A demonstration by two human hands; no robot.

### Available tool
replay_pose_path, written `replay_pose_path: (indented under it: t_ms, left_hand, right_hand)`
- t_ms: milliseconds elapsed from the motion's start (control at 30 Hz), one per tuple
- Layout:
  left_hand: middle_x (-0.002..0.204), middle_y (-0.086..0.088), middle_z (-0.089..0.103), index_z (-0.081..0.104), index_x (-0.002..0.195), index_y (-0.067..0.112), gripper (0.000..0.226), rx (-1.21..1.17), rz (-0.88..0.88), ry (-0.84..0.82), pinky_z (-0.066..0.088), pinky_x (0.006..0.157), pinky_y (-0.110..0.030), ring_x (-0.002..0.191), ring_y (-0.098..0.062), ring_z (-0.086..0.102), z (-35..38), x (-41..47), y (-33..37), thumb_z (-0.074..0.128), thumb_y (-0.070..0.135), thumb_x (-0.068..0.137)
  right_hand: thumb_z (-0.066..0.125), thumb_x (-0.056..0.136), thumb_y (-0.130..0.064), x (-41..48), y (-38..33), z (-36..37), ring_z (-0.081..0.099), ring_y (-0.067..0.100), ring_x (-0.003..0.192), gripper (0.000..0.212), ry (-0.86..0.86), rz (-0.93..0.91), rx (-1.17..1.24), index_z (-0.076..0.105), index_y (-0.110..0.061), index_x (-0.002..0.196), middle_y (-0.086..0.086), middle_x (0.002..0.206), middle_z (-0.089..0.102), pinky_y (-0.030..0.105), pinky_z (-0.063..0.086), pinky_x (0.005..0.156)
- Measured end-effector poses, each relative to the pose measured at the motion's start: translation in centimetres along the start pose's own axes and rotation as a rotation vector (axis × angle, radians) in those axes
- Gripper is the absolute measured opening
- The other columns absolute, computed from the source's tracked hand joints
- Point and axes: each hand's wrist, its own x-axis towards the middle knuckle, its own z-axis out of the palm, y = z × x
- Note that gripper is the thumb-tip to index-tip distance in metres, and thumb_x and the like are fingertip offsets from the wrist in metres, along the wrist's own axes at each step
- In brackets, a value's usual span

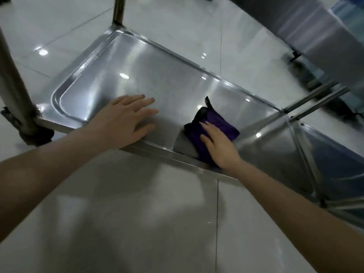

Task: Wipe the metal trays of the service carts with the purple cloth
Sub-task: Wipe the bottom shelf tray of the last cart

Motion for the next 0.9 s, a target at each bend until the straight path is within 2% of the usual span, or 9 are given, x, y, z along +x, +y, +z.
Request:
replay_pose_path:
  t_ms: [100, 167, 267, 333, 400, 467, 633, 767, 900]
  left_hand:
    - [0.144, -0.002, 0.049, 0.055, 0.135, 0.024, 0.067, 0.07, -0.011, -0.073, 0.034, 0.11, -0.042, 0.133, -0.028, 0.045, -0.1, 0.3, 0.4, 0.019, 0.058, 0.09]
    - [0.145, -0.001, 0.047, 0.05, 0.138, 0.024, 0.071, 0.122, -0.027, -0.152, 0.031, 0.11, -0.04, 0.132, -0.027, 0.045, -0.3, 0.5, 0.5, 0.013, 0.062, 0.09]
    - [0.151, 0.003, 0.038, 0.041, 0.142, 0.03, 0.078, 0.228, -0.064, -0.308, 0.024, 0.112, -0.041, 0.135, -0.024, 0.04, -1.0, 1.1, 1.1, 0.006, 0.07, 0.084]
    - [0.144, 0.001, 0.043, 0.044, 0.135, 0.031, 0.082, 0.246, -0.112, -0.349, 0.027, 0.11, -0.043, 0.128, -0.026, 0.046, -1.3, 1.9, 2.0, 0.006, 0.075, 0.077]
    - [0.13, -0.004, 0.051, 0.046, 0.125, 0.031, 0.084, 0.281, -0.124, -0.388, 0.035, 0.104, -0.041, 0.116, -0.03, 0.053, -1.4, 3.1, 3.5, 0.005, 0.081, 0.072]
    - [0.13, -0.005, 0.05, 0.044, 0.126, 0.035, 0.078, 0.283, -0.092, -0.418, 0.037, 0.103, -0.04, 0.117, -0.03, 0.051, -0.9, 4.3, 5.5, 0.009, 0.081, 0.073]
    - [0.156, 0.003, 0.028, 0.036, 0.144, 0.033, 0.057, 0.117, 0.043, -0.373, 0.023, 0.115, -0.04, 0.144, -0.022, 0.023, 2.5, 6.7, 12.7, 0.037, 0.057, 0.092]
    - [0.158, 0.008, 0.019, 0.028, 0.147, 0.039, 0.059, -0.005, -0.058, -0.369, 0.011, 0.117, -0.053, 0.147, -0.022, 0.011, 5.6, 6.4, 16.7, 0.042, 0.055, 0.092]
    - [0.153, 0.006, 0.033, 0.042, 0.14, 0.035, 0.053, 0.028, -0.08, -0.206, 0.015, 0.113, -0.056, 0.143, -0.025, 0.024, 6.4, 5.8, 17.6, 0.043, 0.055, 0.091]
  right_hand:
    - [0.034, 0.103, -0.035, 6.5, 1.3, -0.8, 0.039, 0.028, 0.136, 0.043, 0.086, 0.231, 0.045, 0.038, -0.03, 0.146, 0.0, 0.151, 0.039, 0.053, 0.028, 0.111]
    - [0.032, 0.102, -0.039, 7.4, 0.9, -0.1, 0.035, 0.027, 0.138, 0.045, 0.115, 0.267, 0.012, 0.036, -0.031, 0.146, -0.002, 0.153, 0.034, 0.057, 0.023, 0.112]
    - [0.036, 0.102, -0.041, 1.9, 0.9, 0.7, 0.031, 0.02, 0.141, 0.044, 0.087, 0.045, -0.015, 0.037, -0.035, 0.146, -0.006, 0.155, 0.032, 0.052, 0.024, 0.113]
    - [0.037, 0.102, -0.041, -4.1, 2.0, 1.4, 0.029, 0.013, 0.143, 0.044, 0.067, -0.09, -0.015, 0.037, -0.037, 0.145, -0.012, 0.155, 0.033, 0.047, 0.022, 0.115]
    - [0.032, 0.101, -0.045, -9.2, 3.6, 1.3, 0.029, 0.009, 0.142, 0.045, 0.07, -0.109, -0.043, 0.037, -0.039, 0.145, -0.015, 0.153, 0.034, 0.042, 0.02, 0.116]
    - [0.029, 0.1, -0.047, -11.5, 5.6, 1.0, 0.03, 0.009, 0.141, 0.046, 0.074, -0.079, -0.065, 0.038, -0.038, 0.144, -0.015, 0.152, 0.035, 0.039, 0.02, 0.116]
    - [0.037, 0.102, -0.04, -5.1, 10.4, -1.3, 0.027, 0.014, 0.143, 0.044, 0.101, 0.046, -0.024, 0.038, -0.034, 0.146, -0.008, 0.155, 0.033, 0.043, 0.022, 0.116]
    - [0.033, 0.102, -0.041, 1.1, 11.8, -2.7, 0.026, 0.018, 0.143, 0.045, 0.144, 0.284, 0.057, 0.036, -0.032, 0.146, -0.005, 0.157, 0.028, 0.053, 0.016, 0.116]
    - [0.036, 0.101, -0.042, -2.0, 10.8, -1.6, 0.026, 0.016, 0.143, 0.044, 0.146, 0.188, 0.043, 0.038, -0.035, 0.145, -0.008, 0.155, 0.031, 0.052, 0.017, 0.116]
